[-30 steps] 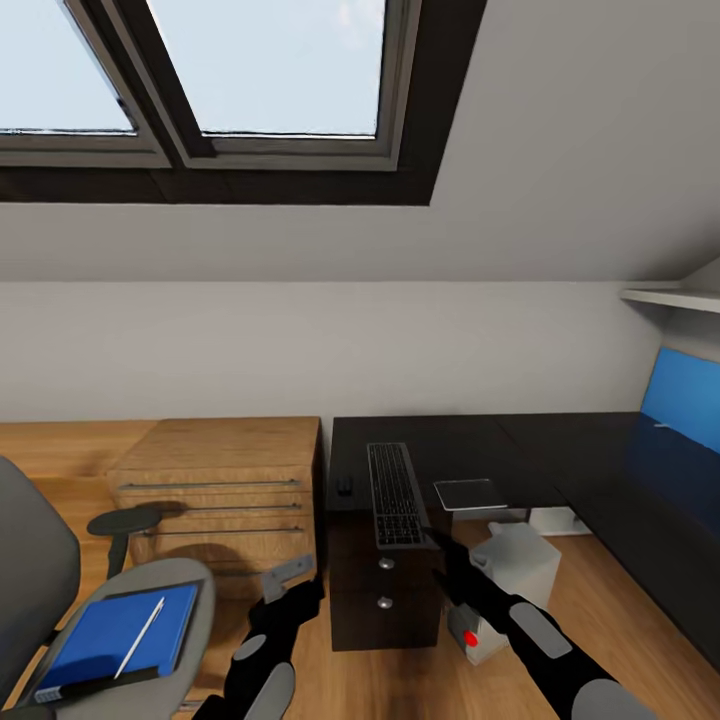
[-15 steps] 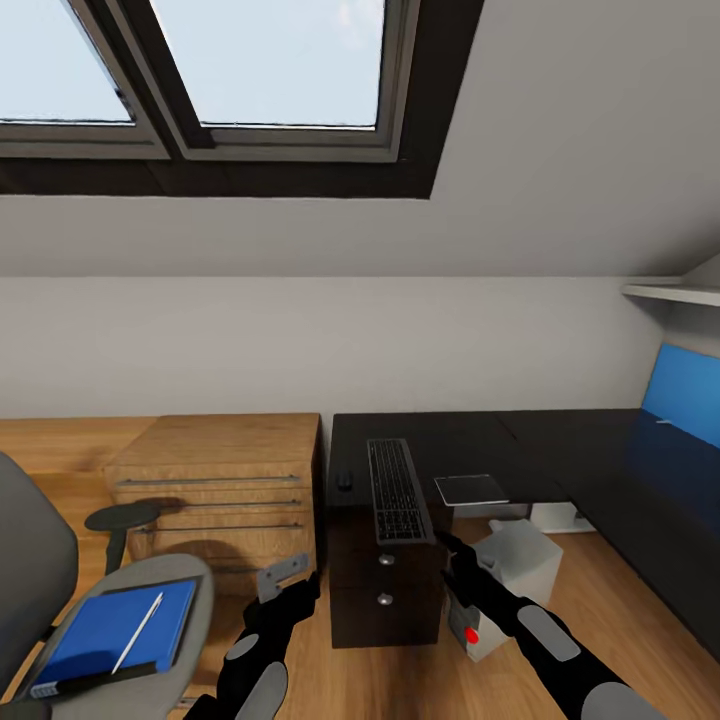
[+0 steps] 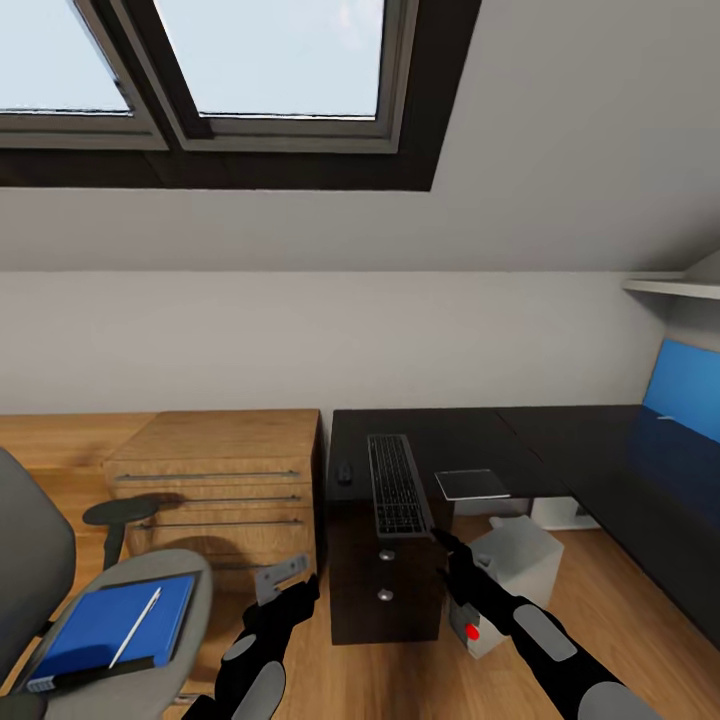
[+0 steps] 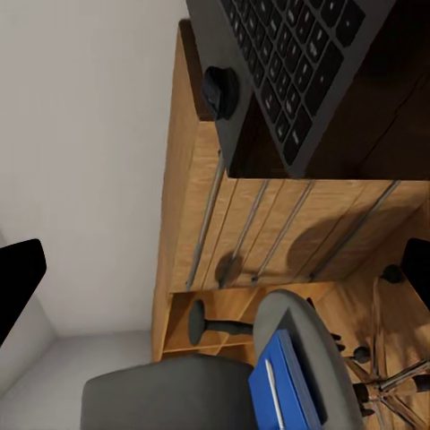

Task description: In the bedroom, organize the workspace by keeping the computer under the desk, ensuring the monitor is on the desk, placing the keyboard on the desk next to the monitor, placing the mouse on the desk next to the keyboard, moving the folder from the swivel chair onto the desk next to the mouse, stacking the notebook on top of the folder with the pen on top of the notebook, and positioning the swivel chair next to the desk.

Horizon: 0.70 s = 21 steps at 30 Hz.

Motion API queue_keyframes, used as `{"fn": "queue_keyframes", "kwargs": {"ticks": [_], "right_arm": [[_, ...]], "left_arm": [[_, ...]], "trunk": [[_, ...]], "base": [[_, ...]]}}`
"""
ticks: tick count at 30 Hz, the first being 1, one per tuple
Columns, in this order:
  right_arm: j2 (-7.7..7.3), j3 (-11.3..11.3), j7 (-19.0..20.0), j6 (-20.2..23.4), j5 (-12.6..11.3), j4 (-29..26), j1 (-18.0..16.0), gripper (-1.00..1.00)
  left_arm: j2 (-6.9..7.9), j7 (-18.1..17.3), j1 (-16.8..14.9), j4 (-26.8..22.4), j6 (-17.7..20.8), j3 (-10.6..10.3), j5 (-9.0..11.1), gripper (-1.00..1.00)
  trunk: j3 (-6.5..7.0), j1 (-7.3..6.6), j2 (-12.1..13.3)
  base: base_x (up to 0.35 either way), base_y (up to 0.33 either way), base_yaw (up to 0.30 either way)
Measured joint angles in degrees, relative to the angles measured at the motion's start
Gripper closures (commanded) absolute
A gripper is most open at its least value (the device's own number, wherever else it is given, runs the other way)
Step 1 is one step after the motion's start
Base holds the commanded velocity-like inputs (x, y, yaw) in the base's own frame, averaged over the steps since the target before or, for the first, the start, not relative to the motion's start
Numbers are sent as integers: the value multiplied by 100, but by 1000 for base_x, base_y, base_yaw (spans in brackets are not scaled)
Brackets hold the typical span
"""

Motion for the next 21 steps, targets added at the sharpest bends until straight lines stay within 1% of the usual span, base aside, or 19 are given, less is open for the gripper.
{"fn": "queue_keyframes", "kwargs": {"ticks": [2,9,16,18,20,21], "right_arm": [[84,1,-29,71,8,-10,0,-100],[108,-13,-21,490,16,-10,0,-100],[112,4,-34,514,30,-17,0,-100],[112,12,-35,516,94,-17,0,-100],[110,-5,12,494,288,-27,0,-100],[108,-7,21,491,302,-32,0,-100]], "left_arm": [[0,0,0,1,9,-3,5,-100],[-8,0,0,1,11,-11,11,-100],[-16,0,0,0,13,-15,16,-100],[-17,0,0,1,12,-18,14,-100],[-16,0,0,0,18,-23,11,-100],[-16,0,0,1,19,-24,11,-100]], "trunk": [[-36,44,-80],[-162,198,-361],[-288,352,-642],[-323,395,-722],[-359,439,-803],[-377,461,-843]], "base": [[0,0,0],[0,0,0],[0,0,0],[0,0,0],[0,0,0],[0,0,0]]}}
